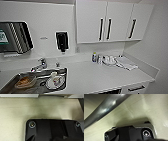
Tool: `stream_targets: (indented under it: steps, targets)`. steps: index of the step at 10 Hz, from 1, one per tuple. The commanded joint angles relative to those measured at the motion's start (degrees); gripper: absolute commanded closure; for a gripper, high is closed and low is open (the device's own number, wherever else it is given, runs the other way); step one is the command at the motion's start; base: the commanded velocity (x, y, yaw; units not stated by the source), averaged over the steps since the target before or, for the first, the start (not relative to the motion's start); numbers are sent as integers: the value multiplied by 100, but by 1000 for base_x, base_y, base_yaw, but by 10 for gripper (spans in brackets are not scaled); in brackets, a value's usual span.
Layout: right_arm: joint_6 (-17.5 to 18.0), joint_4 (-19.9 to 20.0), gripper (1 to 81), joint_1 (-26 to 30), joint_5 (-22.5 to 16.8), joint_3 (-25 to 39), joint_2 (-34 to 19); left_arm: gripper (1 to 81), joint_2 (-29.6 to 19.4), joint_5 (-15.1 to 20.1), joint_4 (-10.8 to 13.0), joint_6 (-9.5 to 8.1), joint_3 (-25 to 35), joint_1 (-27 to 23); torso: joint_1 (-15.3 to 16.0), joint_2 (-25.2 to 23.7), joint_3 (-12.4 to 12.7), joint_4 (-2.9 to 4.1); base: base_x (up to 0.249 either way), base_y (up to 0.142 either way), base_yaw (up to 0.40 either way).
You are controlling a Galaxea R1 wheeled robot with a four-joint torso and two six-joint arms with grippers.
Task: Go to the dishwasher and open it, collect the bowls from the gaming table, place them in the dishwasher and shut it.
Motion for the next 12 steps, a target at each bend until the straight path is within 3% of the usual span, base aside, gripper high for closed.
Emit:
stream_targets:
  steps: [1, 4, 8, 12]
  targets:
    - [-16, 69, 10, 532, -463, -53, -68, 10, -56, 228, 5, 19, -32, -183, 0, 0, 0, 0, 0, 0, 0]
    - [11, 157, 10, 715, -165, 9, 194, 10, -55, 229, 14, 19, -32, -182, 5, 2, 0, 0, 0, 0, 0]
    - [63, 156, 10, 1454, 107, 0, 933, 10, -134, 237, -30, -16, -32, -183, 5, 2, 0, 0, 0, 0, 0]
    - [115, 209, 10, 2025, 144, 26, 1040, 10, -213, 229, -39, -33, -32, -183, 5, 2, 0, 0, 0, 0, 0]
